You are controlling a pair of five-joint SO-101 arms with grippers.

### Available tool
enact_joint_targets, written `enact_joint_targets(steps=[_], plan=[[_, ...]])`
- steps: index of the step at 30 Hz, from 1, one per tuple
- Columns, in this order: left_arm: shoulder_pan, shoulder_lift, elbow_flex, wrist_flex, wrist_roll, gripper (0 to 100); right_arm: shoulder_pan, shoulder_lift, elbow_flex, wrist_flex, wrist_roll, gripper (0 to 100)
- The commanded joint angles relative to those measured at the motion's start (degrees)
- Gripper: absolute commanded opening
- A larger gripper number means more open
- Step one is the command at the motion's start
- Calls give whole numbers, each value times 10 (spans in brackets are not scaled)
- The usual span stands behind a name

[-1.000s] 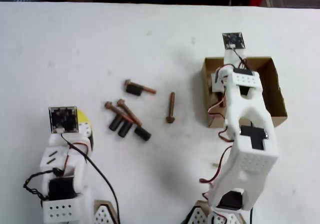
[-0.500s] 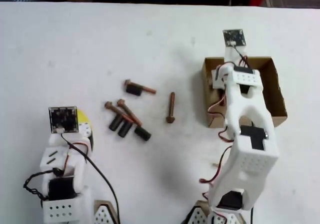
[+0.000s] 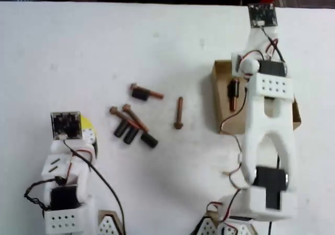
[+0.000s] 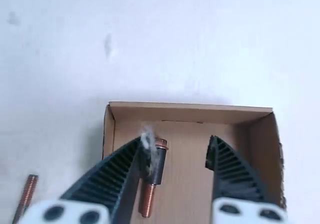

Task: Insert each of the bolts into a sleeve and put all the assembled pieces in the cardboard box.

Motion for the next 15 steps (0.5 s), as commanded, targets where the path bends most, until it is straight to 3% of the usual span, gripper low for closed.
enact_joint_targets(steps=[1, 7, 15], plan=[[24, -3, 1, -8, -4, 22, -25, -97, -25, 52, 9, 163], [29, -3, 2, -8, -4, 22, -83, -222, -24, 153, 9, 163], [26, -3, 2, -8, -4, 22, -211, -288, -23, 246, 10, 163]])
